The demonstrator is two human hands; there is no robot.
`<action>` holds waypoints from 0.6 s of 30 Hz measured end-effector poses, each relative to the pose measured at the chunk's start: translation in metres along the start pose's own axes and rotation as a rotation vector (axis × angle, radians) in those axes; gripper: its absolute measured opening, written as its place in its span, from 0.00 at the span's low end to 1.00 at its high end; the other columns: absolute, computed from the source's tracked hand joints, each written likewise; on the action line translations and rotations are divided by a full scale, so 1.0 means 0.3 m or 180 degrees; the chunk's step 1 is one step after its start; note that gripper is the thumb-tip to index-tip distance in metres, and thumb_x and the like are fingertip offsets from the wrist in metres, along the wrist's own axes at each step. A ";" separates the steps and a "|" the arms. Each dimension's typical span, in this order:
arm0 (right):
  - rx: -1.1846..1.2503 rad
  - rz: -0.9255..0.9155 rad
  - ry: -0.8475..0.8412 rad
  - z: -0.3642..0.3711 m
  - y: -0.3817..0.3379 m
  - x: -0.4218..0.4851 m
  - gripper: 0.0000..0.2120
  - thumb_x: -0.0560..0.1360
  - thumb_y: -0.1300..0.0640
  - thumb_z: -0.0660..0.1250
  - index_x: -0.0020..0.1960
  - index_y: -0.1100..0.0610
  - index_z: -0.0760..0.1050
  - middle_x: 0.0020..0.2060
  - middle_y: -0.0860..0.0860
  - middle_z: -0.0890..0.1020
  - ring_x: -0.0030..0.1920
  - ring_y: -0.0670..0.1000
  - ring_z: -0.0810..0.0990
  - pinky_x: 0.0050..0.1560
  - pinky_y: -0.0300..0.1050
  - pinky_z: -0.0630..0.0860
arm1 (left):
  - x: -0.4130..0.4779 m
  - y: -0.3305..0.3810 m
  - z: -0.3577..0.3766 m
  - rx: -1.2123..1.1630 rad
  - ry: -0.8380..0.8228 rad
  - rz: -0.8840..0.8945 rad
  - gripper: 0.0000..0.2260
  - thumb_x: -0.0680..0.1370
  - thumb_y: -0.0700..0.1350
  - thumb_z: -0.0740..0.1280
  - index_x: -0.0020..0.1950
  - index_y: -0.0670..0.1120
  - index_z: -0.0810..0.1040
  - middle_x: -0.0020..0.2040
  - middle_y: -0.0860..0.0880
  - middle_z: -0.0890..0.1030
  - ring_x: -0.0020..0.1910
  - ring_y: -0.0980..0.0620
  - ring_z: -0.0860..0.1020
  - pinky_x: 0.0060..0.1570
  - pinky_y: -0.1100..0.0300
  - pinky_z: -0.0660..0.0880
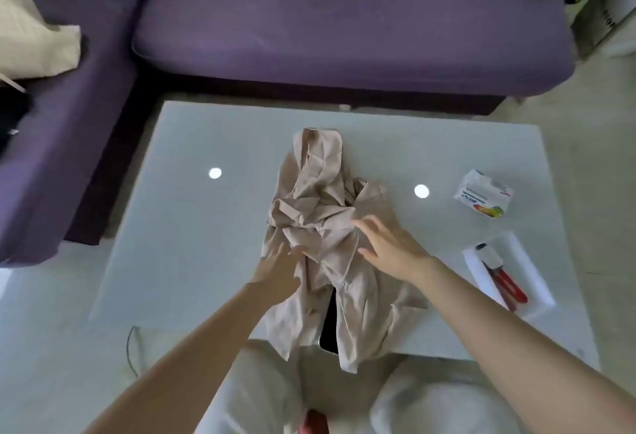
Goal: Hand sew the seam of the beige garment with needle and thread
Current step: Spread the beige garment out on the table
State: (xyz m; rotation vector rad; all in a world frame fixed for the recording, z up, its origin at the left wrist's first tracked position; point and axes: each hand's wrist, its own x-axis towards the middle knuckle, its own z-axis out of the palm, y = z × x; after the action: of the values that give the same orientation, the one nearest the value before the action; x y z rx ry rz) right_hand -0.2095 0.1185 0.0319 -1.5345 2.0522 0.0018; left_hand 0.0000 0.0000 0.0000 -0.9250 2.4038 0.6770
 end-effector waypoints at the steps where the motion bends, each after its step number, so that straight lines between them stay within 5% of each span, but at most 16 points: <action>1: -0.0010 -0.0061 0.0006 0.040 0.015 0.025 0.27 0.78 0.48 0.62 0.74 0.48 0.56 0.70 0.51 0.61 0.60 0.60 0.73 0.56 0.52 0.72 | 0.036 0.005 0.024 0.0090 0.0206 0.0107 0.24 0.77 0.45 0.62 0.72 0.49 0.61 0.66 0.47 0.66 0.64 0.45 0.68 0.62 0.56 0.65; 4: -0.0210 -0.0138 -0.0002 0.155 0.065 0.102 0.34 0.75 0.42 0.64 0.75 0.48 0.54 0.70 0.53 0.59 0.64 0.60 0.69 0.61 0.55 0.69 | 0.147 -0.011 0.086 0.0131 0.0794 0.0294 0.25 0.74 0.44 0.64 0.70 0.48 0.66 0.64 0.46 0.68 0.64 0.42 0.66 0.67 0.52 0.59; 9: -0.0607 -0.0378 0.0668 0.273 0.163 0.195 0.31 0.74 0.42 0.64 0.74 0.48 0.59 0.66 0.52 0.64 0.64 0.55 0.68 0.59 0.50 0.68 | 0.289 -0.060 0.155 0.0326 0.1492 0.0512 0.16 0.71 0.41 0.69 0.58 0.45 0.75 0.52 0.43 0.74 0.49 0.40 0.74 0.48 0.46 0.72; 13: -0.0603 -0.0753 0.1341 0.314 0.216 0.257 0.23 0.68 0.51 0.73 0.61 0.54 0.75 0.49 0.53 0.76 0.49 0.57 0.78 0.43 0.50 0.74 | 0.375 -0.073 0.152 0.0280 0.1938 0.0763 0.07 0.71 0.37 0.69 0.49 0.40 0.77 0.46 0.41 0.75 0.44 0.39 0.76 0.38 0.48 0.74; 18: -0.0359 -0.0947 0.1645 0.348 0.244 0.276 0.13 0.72 0.61 0.66 0.57 0.58 0.75 0.45 0.54 0.75 0.41 0.60 0.78 0.36 0.56 0.77 | 0.420 -0.053 0.162 0.0334 0.2141 0.0855 0.06 0.73 0.37 0.68 0.49 0.39 0.77 0.47 0.40 0.75 0.45 0.39 0.76 0.34 0.50 0.72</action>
State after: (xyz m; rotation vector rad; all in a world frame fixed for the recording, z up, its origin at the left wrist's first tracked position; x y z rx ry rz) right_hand -0.2431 0.1049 -0.1159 -2.0650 2.2016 -0.4415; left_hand -0.0599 -0.0414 -0.1148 -0.8923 3.1642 0.3510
